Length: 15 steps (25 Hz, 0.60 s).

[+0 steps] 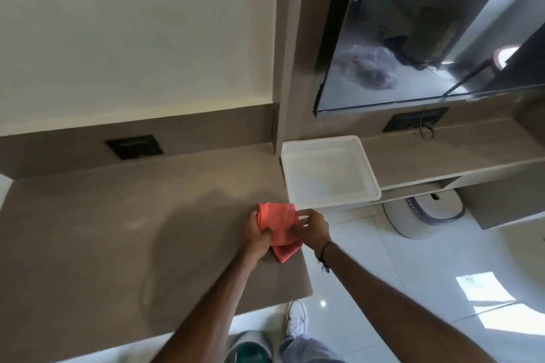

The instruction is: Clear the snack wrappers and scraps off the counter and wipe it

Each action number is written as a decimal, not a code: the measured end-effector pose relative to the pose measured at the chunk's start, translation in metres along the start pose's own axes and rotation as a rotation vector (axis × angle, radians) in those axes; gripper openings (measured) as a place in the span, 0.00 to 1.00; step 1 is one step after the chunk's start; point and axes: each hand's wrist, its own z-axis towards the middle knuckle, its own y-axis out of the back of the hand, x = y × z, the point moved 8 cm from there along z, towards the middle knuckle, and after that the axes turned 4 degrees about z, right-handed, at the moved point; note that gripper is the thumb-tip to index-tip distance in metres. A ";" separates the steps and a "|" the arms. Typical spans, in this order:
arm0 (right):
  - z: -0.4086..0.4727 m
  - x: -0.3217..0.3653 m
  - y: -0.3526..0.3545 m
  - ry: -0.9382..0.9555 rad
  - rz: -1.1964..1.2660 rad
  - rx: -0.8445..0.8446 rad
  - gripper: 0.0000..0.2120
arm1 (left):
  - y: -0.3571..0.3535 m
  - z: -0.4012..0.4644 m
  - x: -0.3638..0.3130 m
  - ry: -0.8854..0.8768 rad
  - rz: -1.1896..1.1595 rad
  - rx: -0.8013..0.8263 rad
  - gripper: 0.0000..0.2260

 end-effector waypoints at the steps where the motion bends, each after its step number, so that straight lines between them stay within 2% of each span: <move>1: 0.020 0.008 0.017 0.011 0.026 -0.032 0.13 | -0.014 0.014 -0.019 -0.011 -0.008 0.028 0.22; 6: 0.096 0.042 0.072 0.060 0.084 -0.140 0.15 | -0.061 0.078 -0.105 -0.073 0.034 0.122 0.24; 10: 0.136 0.049 0.089 0.021 0.100 -0.112 0.20 | -0.078 0.110 -0.125 -0.068 0.191 0.192 0.24; 12: 0.144 0.053 0.095 0.044 0.079 -0.118 0.21 | -0.067 0.113 -0.129 -0.133 0.247 0.123 0.22; 15: 0.137 0.067 0.101 0.099 0.138 -0.117 0.16 | -0.034 0.112 -0.125 -0.242 0.341 -0.065 0.19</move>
